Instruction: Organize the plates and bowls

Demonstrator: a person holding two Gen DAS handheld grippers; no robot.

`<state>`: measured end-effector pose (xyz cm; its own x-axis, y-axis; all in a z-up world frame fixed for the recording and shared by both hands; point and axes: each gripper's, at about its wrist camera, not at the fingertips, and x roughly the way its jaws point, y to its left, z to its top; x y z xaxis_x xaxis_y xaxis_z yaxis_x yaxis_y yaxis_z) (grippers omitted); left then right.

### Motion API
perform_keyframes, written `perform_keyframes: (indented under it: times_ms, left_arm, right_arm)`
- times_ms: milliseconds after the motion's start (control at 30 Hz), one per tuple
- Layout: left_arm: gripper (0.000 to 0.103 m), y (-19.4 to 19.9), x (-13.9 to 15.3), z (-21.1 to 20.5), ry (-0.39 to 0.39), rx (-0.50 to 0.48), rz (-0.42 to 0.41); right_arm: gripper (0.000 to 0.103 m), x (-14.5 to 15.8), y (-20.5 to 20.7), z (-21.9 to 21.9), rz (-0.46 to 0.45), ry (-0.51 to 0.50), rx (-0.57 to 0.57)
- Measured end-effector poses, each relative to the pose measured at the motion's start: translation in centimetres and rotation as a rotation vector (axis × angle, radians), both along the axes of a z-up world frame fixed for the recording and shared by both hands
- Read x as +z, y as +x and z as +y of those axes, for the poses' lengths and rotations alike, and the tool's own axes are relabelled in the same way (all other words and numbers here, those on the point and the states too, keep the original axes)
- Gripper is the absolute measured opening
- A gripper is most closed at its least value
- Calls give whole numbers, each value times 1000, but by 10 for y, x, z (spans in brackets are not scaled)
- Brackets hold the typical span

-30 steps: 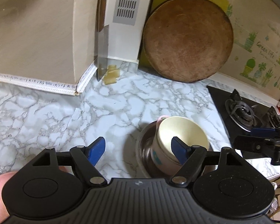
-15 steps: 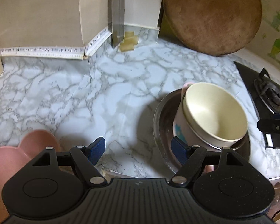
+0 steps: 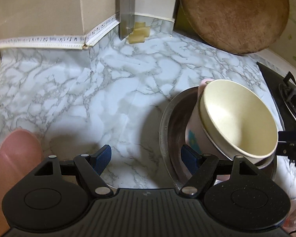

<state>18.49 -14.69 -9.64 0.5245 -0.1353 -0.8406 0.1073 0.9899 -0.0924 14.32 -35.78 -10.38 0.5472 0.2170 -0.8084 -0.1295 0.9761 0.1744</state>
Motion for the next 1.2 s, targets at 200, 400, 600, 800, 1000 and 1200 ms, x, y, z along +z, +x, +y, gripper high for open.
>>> perform_keyframes:
  times_ms: [200,400,600,800,1000,1200]
  left_arm:
    - [77,3,-4,-3,6,22,-13]
    - [76,8,-8,4,-64,47,24]
    - [76,9,-9,11,-127,73,33]
    - [62,11,-13,11,-145,61,63]
    - [33,12,-10,5,-154,45,59]
    - [13,11,-8,0,-172,16,70]
  right_arm:
    - [71,-8,11,-4,22,-3,1]
    - [63,-16,25,-7,45,15,-13]
    - [40,-21,32,-5,61,28,-14]
    - [35,-23,30,-4,76,47,-10]
    - [25,-22,30,1,86,67,2]
    - [15,-22,27,7,85,67,6]
